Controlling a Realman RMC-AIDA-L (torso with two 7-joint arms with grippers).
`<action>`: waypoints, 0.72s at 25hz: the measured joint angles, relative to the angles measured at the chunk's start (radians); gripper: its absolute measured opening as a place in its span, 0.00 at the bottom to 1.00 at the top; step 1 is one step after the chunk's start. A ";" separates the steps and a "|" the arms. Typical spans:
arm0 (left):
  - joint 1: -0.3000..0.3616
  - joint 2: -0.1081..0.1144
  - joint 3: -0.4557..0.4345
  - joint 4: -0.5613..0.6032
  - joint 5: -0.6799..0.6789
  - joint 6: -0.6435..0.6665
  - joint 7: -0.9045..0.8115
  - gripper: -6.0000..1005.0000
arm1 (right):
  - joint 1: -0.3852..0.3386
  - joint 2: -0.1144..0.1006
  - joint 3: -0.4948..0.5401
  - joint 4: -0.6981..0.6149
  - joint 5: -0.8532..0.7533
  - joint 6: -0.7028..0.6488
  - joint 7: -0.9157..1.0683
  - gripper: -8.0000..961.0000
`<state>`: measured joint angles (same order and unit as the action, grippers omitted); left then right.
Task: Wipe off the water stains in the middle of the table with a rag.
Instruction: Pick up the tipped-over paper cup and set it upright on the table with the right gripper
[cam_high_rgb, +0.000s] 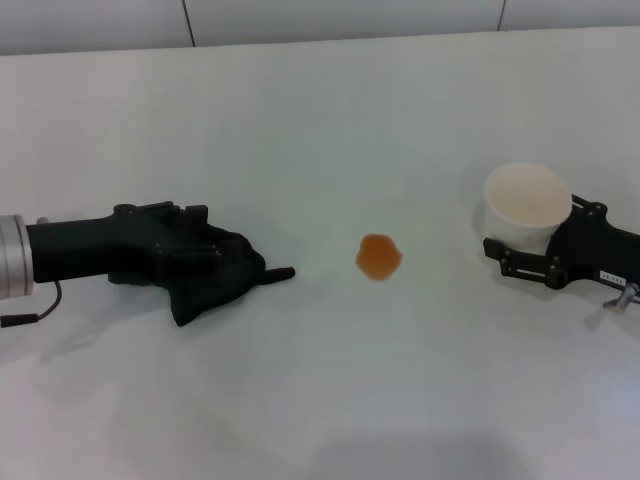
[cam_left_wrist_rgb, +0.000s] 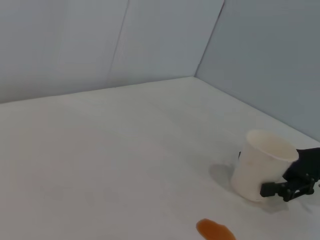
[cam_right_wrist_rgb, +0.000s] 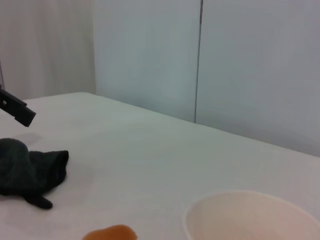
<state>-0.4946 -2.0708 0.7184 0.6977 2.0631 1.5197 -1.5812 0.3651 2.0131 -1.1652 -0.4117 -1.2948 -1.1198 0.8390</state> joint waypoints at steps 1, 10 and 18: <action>0.000 0.000 0.000 0.000 0.000 -0.001 -0.002 0.81 | -0.001 -0.001 -0.001 -0.002 -0.002 0.000 0.006 0.87; -0.001 0.000 0.000 0.000 0.001 -0.002 -0.004 0.80 | -0.002 -0.003 -0.011 -0.015 -0.010 -0.001 0.021 0.91; -0.002 0.000 0.000 0.001 0.001 -0.007 -0.005 0.80 | -0.057 -0.008 -0.014 -0.157 -0.129 -0.001 0.163 0.91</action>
<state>-0.4964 -2.0709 0.7185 0.6987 2.0638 1.5127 -1.5859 0.3082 2.0050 -1.1788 -0.5683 -1.4234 -1.1211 1.0015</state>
